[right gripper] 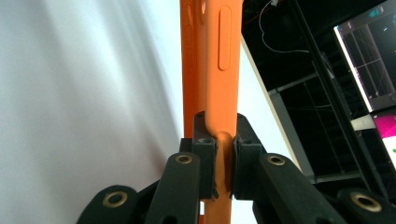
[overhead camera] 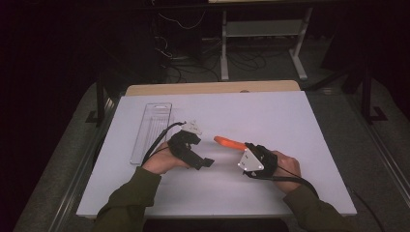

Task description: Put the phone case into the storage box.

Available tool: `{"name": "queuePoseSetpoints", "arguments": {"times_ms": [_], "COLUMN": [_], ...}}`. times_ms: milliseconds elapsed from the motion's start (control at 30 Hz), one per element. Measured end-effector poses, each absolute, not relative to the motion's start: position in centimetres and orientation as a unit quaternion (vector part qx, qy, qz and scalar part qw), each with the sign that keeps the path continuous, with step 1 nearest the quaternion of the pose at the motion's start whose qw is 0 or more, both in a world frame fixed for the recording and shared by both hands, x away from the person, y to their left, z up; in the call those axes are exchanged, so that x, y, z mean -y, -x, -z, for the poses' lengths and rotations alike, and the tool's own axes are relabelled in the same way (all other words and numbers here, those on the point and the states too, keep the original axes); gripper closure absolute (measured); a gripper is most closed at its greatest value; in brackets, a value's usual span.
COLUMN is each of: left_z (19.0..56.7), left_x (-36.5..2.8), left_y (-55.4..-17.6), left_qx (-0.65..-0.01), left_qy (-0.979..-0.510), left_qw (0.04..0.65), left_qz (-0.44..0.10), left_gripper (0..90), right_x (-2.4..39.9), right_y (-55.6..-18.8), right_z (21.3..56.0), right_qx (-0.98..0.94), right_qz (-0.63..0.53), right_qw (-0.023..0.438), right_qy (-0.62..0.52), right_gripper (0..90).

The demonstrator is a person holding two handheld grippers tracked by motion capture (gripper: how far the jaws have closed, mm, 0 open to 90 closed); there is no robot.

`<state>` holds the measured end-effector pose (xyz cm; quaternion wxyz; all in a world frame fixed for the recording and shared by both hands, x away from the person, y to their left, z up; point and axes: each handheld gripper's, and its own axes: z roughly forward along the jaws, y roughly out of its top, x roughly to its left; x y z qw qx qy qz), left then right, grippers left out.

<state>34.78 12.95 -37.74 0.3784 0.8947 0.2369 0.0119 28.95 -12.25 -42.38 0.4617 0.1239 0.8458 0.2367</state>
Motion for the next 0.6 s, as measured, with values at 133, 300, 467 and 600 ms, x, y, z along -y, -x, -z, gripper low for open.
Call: {"name": "queuePoseSetpoints", "arguments": {"times_ms": [133, 300, 467, 600], "left_z": [37.75, 37.76, 37.75, 37.69], "left_x": [-12.93, -12.96, -12.94, -13.00], "left_y": [-34.75, -34.85, -34.79, -34.83], "left_qx": [-0.242, -0.235, -0.240, -0.239], "left_qy": [-0.893, -0.896, -0.894, -0.894], "left_qw": [0.380, 0.377, 0.379, 0.379], "left_qz": [-0.010, -0.014, -0.012, -0.015], "left_gripper": [0.8, 0.8, 0.8, 0.8], "right_x": [12.31, 12.26, 12.59, 12.83], "right_y": [-29.06, -29.13, -29.42, -29.62], "right_z": [42.32, 42.34, 42.14, 42.03], "right_qx": [-0.847, -0.845, -0.848, -0.848], "right_qz": [-0.240, -0.255, -0.267, -0.277], "right_qw": [0.456, 0.443, 0.425, 0.412], "right_qy": [-0.133, -0.158, -0.170, -0.184], "right_gripper": [81.6, 81.6, 81.6, 81.6]}}
